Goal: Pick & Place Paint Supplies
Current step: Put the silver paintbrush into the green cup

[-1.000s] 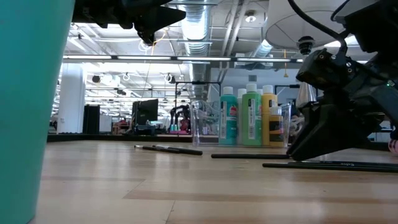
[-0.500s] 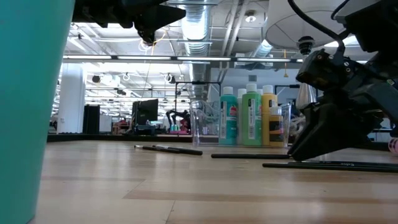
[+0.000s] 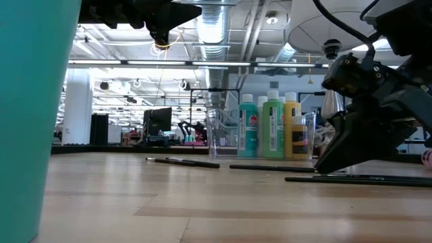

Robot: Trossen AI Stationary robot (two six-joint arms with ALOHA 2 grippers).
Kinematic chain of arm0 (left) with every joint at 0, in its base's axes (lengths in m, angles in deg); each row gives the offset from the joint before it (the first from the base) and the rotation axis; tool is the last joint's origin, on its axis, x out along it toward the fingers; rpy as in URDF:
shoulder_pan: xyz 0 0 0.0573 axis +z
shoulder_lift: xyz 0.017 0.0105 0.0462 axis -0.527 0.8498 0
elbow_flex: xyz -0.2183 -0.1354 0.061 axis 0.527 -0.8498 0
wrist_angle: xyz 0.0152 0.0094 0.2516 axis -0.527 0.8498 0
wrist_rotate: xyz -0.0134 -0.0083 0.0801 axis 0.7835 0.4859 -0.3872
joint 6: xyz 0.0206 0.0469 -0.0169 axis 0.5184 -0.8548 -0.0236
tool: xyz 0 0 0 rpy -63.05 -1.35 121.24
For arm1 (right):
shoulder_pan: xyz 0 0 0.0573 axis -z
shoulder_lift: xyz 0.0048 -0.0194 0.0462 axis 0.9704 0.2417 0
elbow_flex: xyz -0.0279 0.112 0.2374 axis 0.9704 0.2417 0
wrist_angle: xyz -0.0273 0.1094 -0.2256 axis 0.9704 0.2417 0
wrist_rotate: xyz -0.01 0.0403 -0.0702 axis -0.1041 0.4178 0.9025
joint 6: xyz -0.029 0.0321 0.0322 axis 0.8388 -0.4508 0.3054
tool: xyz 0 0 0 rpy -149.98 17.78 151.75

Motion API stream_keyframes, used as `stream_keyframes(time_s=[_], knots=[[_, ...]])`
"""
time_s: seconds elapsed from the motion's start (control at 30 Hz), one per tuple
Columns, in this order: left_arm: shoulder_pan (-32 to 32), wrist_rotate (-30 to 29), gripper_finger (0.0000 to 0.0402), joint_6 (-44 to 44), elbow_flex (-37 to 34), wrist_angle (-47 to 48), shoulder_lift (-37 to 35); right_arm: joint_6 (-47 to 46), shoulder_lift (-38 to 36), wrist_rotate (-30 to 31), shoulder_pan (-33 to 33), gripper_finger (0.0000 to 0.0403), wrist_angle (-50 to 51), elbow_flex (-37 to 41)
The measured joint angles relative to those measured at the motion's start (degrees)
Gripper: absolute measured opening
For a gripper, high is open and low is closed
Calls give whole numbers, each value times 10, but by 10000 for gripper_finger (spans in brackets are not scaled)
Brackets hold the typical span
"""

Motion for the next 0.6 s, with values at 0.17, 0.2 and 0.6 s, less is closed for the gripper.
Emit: stream_keyframes(time_s=[0.17,0.2,0.6], knots=[[0,0,153,0,0,-1,0,-6,-1,-9,7,4,0,0],[0,0,153,0,0,-1,0,-6,-1,-9,8,4,0,0],[0,0,153,1,0,-2,0,-8,-20,-54,20,5,10,1]])
